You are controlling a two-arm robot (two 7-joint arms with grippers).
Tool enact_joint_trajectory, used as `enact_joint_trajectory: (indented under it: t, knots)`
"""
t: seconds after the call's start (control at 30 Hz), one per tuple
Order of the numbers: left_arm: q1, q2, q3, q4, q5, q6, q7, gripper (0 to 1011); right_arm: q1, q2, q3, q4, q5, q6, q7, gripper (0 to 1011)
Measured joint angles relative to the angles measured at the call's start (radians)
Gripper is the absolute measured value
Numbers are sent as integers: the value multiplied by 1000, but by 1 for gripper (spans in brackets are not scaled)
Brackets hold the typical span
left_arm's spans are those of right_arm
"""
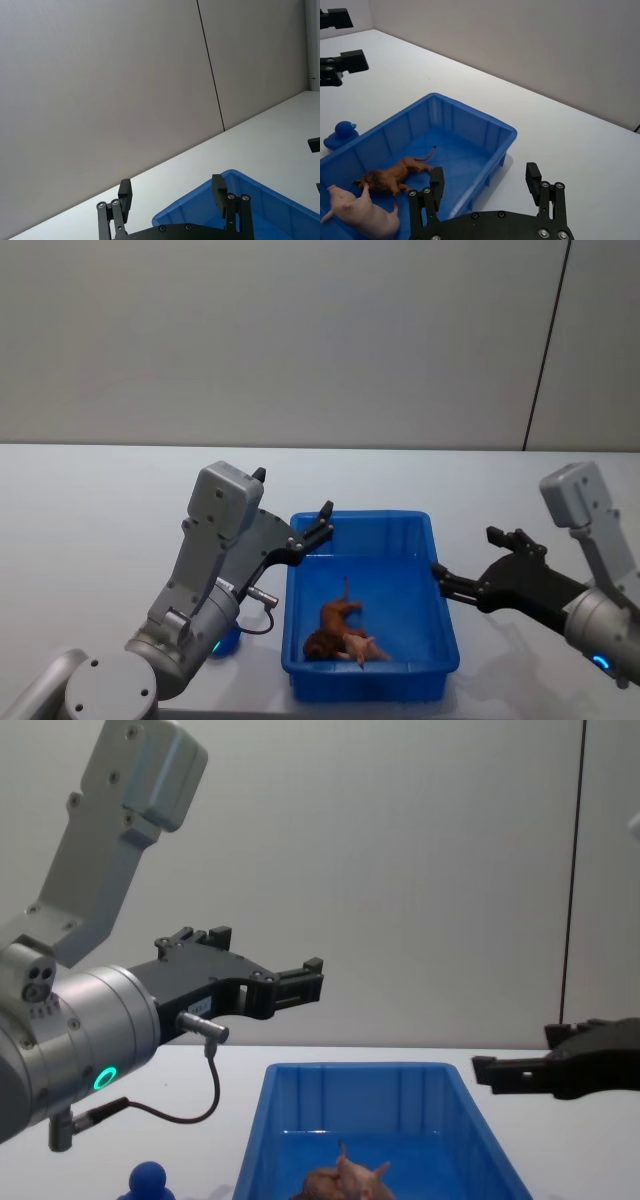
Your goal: Pick up the two dolls from the table and place them into the box.
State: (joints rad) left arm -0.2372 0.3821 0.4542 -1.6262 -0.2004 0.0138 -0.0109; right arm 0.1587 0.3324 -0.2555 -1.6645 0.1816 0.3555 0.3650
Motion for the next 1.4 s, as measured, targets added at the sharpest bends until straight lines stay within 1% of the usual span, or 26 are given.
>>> enact_joint_trajectory:
  t: [0.37, 0.57, 0.73, 0.9, 1.0, 1.03, 1.07, 1.23, 1.4]
  knots:
    - [3, 2, -1, -3, 1, 8, 0, 1002, 2, 24, 20, 25, 9, -35, 19, 1001]
    - [18, 14, -5, -28, -4, 42, 10, 1002, 2, 32, 26, 32, 12, -45, 25, 1001]
    - [40, 29, -9, -57, -21, 82, 32, 1002, 3, 35, 29, 36, 13, -50, 28, 1001]
    - [77, 56, -16, -101, -51, 140, 65, 1002, 3, 38, 31, 39, 14, -54, 30, 1001]
    - [95, 70, -20, -120, -68, 166, 78, 1002, 3, 39, 32, 40, 15, -56, 31, 1001]
    - [95, 70, -20, -120, -68, 166, 78, 1001, 3, 39, 32, 40, 15, -56, 32, 1001]
    - [105, 79, -23, -129, -80, 181, 85, 1002, 3, 39, 32, 40, 15, -57, 32, 1001]
    - [134, 103, -32, -148, -111, 210, 101, 1002, 3, 41, 33, 41, 15, -59, 33, 1001]
    - [156, 118, -39, -152, -134, 223, 109, 1002, 3, 41, 34, 42, 16, -59, 33, 1001]
